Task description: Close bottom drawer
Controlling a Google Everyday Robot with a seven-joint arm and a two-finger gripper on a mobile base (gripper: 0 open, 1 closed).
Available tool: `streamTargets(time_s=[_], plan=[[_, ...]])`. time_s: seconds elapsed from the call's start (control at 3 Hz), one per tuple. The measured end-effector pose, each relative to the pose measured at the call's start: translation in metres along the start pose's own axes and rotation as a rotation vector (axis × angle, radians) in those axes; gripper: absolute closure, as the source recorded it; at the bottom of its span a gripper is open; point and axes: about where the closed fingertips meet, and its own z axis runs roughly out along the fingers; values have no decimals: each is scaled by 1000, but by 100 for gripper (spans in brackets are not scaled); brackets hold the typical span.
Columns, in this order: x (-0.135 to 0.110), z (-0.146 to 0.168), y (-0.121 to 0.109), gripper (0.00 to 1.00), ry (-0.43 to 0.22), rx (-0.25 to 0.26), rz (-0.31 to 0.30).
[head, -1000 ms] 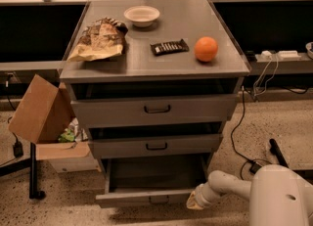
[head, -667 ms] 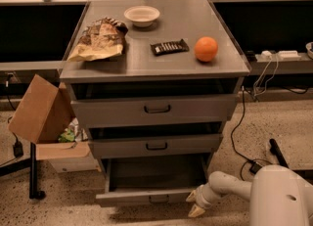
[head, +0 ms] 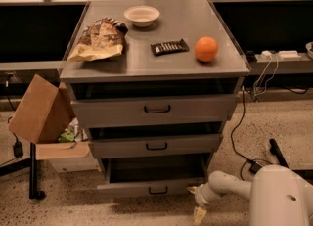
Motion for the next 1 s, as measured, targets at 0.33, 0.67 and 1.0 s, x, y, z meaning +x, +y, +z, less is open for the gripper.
streamTargets(time_s=[0.33,0.67,1.0], plan=[[0,1,-1,14,9,16,-28],[2,-4,-9,37,40,73,-73],[3,-6,-34,68,87,166,-122]])
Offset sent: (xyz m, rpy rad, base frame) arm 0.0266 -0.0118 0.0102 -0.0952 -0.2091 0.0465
